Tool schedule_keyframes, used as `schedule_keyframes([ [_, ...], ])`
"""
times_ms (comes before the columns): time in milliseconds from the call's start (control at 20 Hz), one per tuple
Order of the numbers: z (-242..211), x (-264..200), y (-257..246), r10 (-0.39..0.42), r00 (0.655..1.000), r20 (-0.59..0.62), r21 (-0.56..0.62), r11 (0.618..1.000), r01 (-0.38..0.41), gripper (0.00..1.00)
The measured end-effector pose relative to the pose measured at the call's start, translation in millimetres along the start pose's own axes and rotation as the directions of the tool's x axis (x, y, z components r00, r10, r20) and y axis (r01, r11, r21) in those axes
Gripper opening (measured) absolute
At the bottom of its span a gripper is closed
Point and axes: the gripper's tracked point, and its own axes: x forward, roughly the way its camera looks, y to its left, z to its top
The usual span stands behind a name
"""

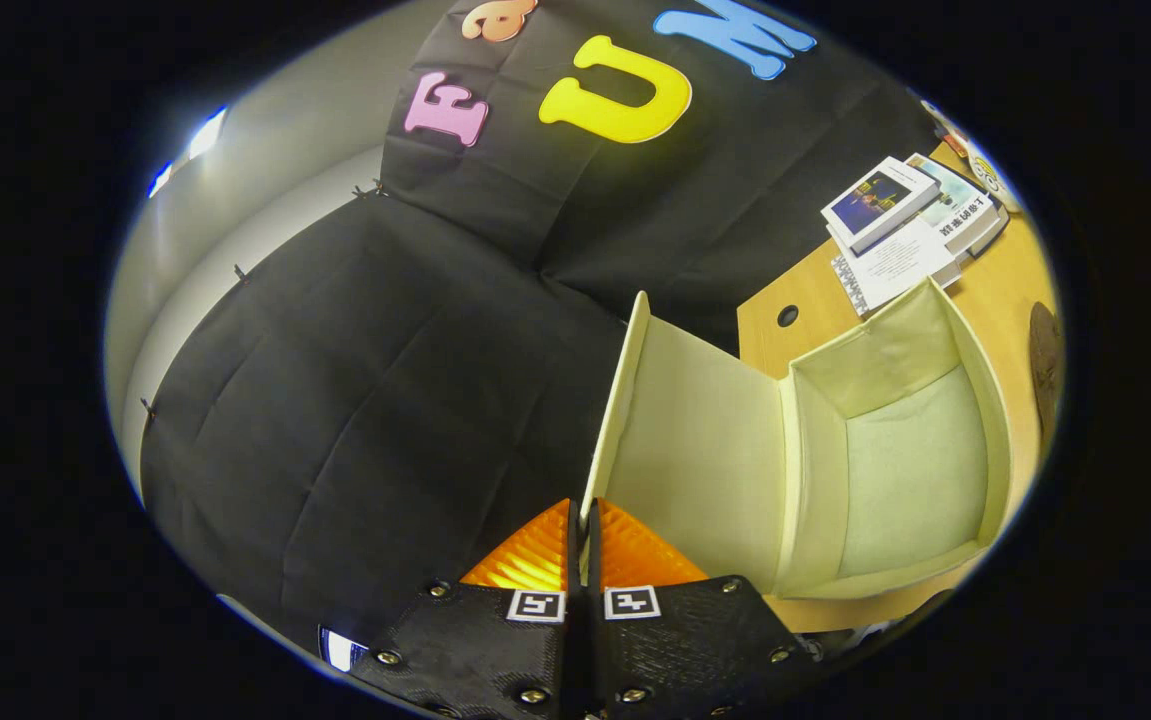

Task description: Open the storage box then place both shoes into the box .Put the left shoe in first, then the right shoe, with the right side of both shoes facing outward in a uniform manner.

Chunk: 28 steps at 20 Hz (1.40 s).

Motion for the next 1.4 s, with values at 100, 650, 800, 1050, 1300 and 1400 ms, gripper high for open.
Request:
schedule_keyframes([
  [100, -3, 8, 2, 0.009, 1.0, -0.023, -0.005, 1.0, -0.009, 0.05],
  [650, 28, -16, -10, -0.014, 0.999, 0.031, -0.141, 0.99, 0.019, 0.82],
  [800, 43, -38, -28, -0.068, 0.996, 0.061, -0.186, 0.979, 0.078, 0.97],
  [1050, 67, -76, -57, -0.148, 0.983, 0.106, -0.249, 0.953, 0.17, 0.97],
  [1300, 90, -113, -89, -0.213, 0.966, 0.147, -0.268, 0.931, 0.246, 0.97],
  [1400, 98, -128, -104, -0.246, 0.956, 0.162, -0.275, 0.919, 0.283, 0.97],
])
